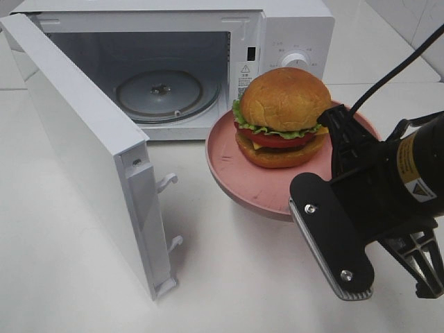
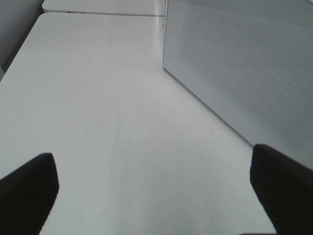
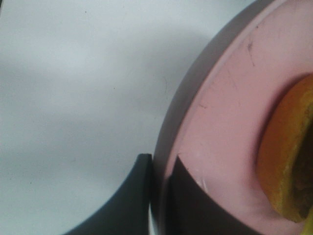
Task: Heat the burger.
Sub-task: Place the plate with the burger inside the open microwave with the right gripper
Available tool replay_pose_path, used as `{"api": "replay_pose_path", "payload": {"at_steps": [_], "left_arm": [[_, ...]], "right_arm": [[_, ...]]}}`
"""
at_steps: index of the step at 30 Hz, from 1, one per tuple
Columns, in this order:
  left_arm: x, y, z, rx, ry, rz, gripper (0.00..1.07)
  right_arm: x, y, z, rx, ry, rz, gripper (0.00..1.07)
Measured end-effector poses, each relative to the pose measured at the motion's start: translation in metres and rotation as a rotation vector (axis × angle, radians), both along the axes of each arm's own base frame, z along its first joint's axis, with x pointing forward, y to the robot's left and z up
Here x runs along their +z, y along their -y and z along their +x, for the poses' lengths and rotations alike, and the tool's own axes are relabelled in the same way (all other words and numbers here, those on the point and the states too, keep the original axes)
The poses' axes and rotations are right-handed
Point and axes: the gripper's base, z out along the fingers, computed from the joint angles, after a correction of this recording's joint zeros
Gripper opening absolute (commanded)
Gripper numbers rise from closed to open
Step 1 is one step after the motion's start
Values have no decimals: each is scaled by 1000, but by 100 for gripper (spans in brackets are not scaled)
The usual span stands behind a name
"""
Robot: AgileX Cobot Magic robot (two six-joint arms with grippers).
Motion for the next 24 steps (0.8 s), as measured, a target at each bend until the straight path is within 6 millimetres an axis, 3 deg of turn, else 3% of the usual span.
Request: {"api": "replay_pose_path", "payload": {"at_steps": [24], "left_arm": [[0, 0, 0, 0, 0, 0, 100]], "right_arm": [[-4, 32, 24, 168, -66, -31, 0]]}}
